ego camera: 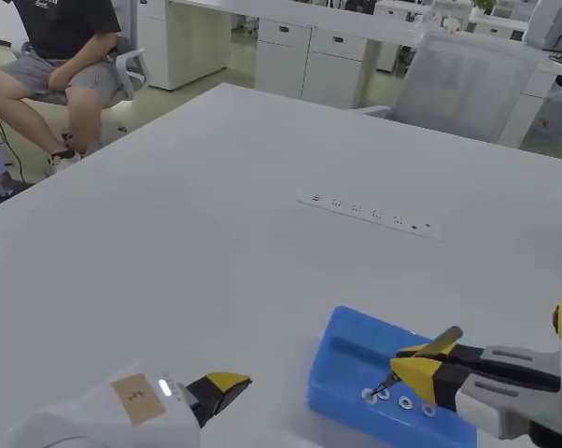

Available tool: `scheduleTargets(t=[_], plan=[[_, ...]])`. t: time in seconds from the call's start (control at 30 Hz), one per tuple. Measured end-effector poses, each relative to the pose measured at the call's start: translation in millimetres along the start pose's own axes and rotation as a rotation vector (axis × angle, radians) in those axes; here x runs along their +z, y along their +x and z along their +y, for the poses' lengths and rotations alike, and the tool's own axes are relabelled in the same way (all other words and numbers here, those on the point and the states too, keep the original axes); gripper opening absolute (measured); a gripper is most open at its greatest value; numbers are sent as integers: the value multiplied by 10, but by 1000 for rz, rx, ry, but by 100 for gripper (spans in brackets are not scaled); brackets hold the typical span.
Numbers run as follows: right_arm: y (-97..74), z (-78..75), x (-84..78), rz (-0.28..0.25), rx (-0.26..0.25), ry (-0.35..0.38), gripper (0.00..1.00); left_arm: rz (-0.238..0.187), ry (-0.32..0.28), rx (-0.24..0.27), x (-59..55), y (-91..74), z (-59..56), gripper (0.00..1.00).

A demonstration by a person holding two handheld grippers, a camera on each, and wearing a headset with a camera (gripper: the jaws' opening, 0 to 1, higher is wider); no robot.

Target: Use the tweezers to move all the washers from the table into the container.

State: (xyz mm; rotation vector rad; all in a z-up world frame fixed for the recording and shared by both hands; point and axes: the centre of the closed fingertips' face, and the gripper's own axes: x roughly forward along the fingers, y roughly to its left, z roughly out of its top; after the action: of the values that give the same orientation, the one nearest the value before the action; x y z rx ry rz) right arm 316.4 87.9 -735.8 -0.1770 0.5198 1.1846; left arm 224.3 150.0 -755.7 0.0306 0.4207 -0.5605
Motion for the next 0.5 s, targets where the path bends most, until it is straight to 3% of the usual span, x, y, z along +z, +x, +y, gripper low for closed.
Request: scheduleTargets(t=[0.2, 0.5], plan=[[137, -143, 62, -6, -21, 11, 3, 2, 3, -2, -7, 2, -1, 62], [349, -247, -26, 57, -34, -20, 3, 2, -1, -1, -12, 3, 12, 62]])
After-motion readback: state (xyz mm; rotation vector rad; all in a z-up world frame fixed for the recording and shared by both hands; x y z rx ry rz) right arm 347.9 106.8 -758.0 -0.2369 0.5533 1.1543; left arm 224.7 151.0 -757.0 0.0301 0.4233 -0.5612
